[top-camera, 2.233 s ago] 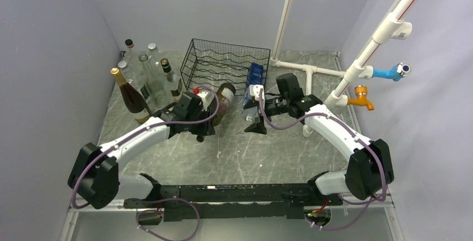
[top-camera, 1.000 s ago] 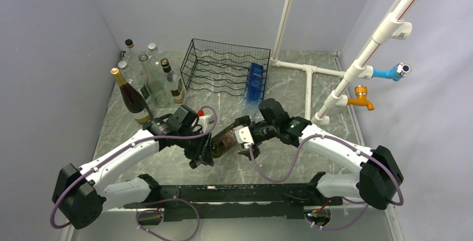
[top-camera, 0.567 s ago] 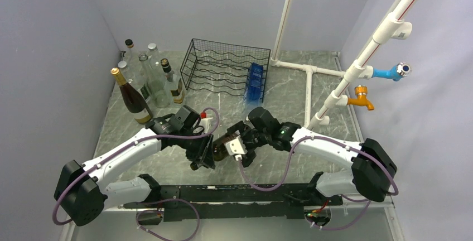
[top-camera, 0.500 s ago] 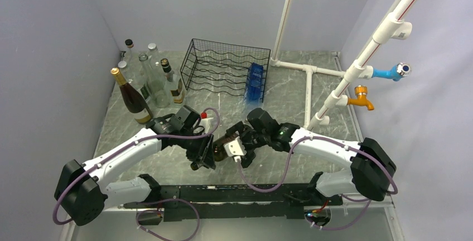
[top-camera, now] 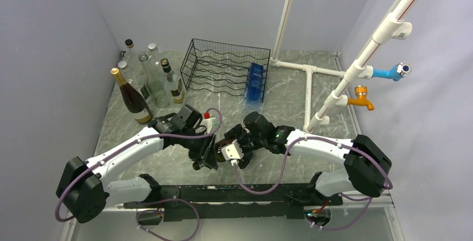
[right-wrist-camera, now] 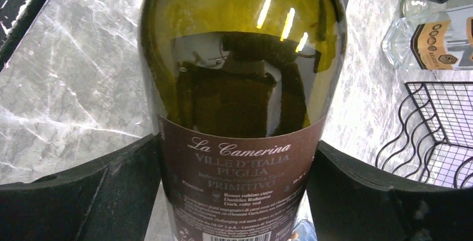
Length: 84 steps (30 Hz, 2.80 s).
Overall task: Take the wine bottle off the wine rack
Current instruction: Pick up the wine bottle from the wine rack.
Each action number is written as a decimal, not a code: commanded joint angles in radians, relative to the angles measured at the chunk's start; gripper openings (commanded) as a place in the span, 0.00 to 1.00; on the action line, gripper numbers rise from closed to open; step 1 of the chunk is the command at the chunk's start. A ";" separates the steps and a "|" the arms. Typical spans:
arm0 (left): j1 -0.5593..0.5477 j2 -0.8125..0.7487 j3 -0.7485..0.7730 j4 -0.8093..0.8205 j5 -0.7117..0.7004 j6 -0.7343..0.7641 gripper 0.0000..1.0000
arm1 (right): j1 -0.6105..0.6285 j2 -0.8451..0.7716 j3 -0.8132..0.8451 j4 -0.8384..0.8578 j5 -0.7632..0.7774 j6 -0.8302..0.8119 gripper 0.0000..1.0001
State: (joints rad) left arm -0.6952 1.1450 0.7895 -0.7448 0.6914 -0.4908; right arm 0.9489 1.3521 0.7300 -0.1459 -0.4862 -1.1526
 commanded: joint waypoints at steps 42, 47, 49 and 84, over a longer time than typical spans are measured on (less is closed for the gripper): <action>0.010 -0.336 0.068 0.165 -0.405 0.023 0.99 | -0.100 -0.009 0.151 -0.213 -0.138 0.057 0.00; 0.013 -0.443 0.052 0.219 -0.536 0.000 1.00 | -0.140 -0.006 0.166 -0.227 -0.187 0.080 0.00; 0.013 -0.495 0.022 0.275 -0.579 -0.020 0.99 | -0.157 -0.006 0.172 -0.228 -0.206 0.096 0.00; 0.013 -0.640 -0.403 1.083 -0.500 -0.070 1.00 | -0.374 0.043 0.247 -0.206 -0.486 0.385 0.00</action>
State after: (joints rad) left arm -0.6842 0.4664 0.3920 0.1745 0.1566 -0.5190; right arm 0.5850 1.4101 0.9115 -0.4179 -0.8639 -0.7971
